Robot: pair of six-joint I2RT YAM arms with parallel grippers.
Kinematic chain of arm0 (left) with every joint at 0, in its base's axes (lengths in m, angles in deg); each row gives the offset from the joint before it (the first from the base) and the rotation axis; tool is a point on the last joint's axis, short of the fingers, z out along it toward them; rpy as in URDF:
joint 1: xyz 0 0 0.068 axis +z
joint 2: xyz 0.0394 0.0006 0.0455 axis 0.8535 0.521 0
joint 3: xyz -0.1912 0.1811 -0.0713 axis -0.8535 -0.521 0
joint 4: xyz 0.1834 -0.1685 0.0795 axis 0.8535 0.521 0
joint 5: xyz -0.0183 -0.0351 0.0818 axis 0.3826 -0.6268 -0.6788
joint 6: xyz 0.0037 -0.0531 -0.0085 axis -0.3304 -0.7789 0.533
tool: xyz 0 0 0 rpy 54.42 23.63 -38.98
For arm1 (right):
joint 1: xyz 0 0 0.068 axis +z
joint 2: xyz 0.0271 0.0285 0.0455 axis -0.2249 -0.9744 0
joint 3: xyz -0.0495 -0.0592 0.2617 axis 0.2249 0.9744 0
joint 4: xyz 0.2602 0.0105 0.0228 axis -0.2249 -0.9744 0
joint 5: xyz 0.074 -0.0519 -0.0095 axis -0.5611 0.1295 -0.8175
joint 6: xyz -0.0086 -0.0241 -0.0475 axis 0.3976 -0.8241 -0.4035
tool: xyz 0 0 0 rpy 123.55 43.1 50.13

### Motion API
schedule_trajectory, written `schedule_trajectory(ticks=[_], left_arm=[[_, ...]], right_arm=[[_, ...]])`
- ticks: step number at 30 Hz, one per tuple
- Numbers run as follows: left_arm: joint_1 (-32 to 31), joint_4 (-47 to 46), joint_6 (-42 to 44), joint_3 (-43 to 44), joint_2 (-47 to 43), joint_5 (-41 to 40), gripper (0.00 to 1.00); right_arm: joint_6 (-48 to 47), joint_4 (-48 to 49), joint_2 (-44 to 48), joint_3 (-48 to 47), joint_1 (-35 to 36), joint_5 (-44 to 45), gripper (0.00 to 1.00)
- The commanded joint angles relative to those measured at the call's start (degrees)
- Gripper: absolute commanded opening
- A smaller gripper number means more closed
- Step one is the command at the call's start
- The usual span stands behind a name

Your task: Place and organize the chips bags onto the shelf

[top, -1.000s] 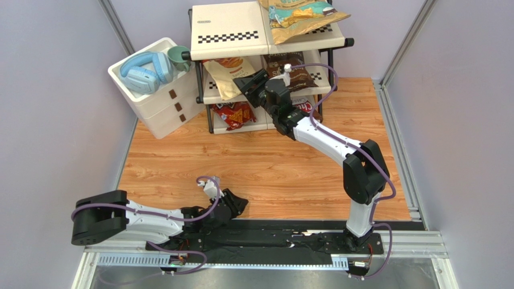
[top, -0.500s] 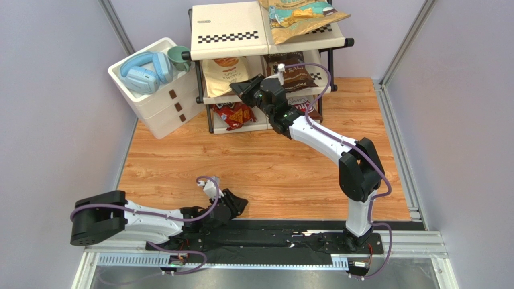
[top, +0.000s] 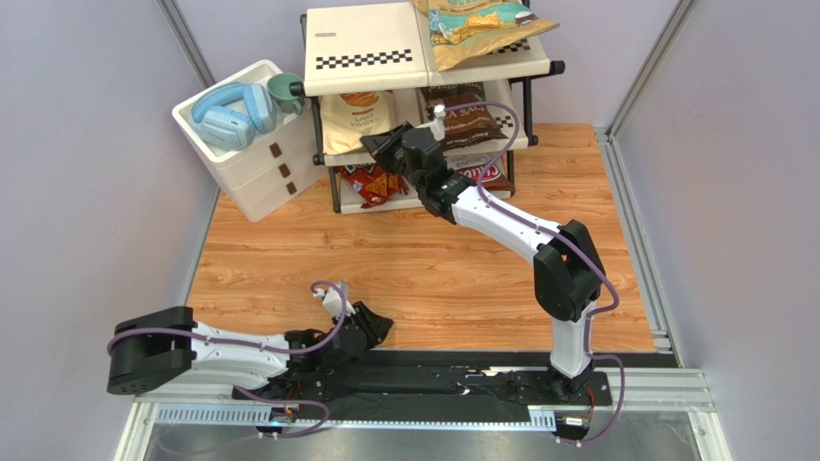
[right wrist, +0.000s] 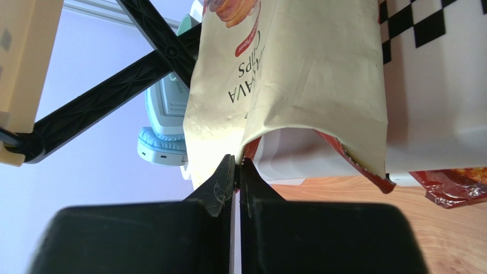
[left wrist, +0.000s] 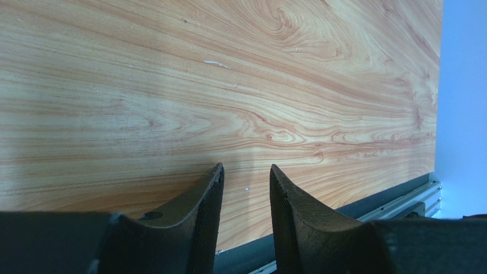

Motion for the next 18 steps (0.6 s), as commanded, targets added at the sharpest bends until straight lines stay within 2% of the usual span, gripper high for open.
schedule_trajectory(ticks=[1,9,18], left_arm=[[-0.35,3.39,0.57,-1.31,-0.12,-0.02,0.42],[-0.26,3.48,0.4,-1.39,-0.29,-0.37,0.42],[-0.27,4.88,-0.31,-1.92,-1.78,-0.63,0.41]], right_arm=[[-2.57,0.14,4.14,0.83,1.32,7.93,0.0],[-6.35,1.9,7.58,5.32,3.33,14.96,0.0],[-7.06,-1.7,1.61,-3.38,3.78,10.93,0.0]])
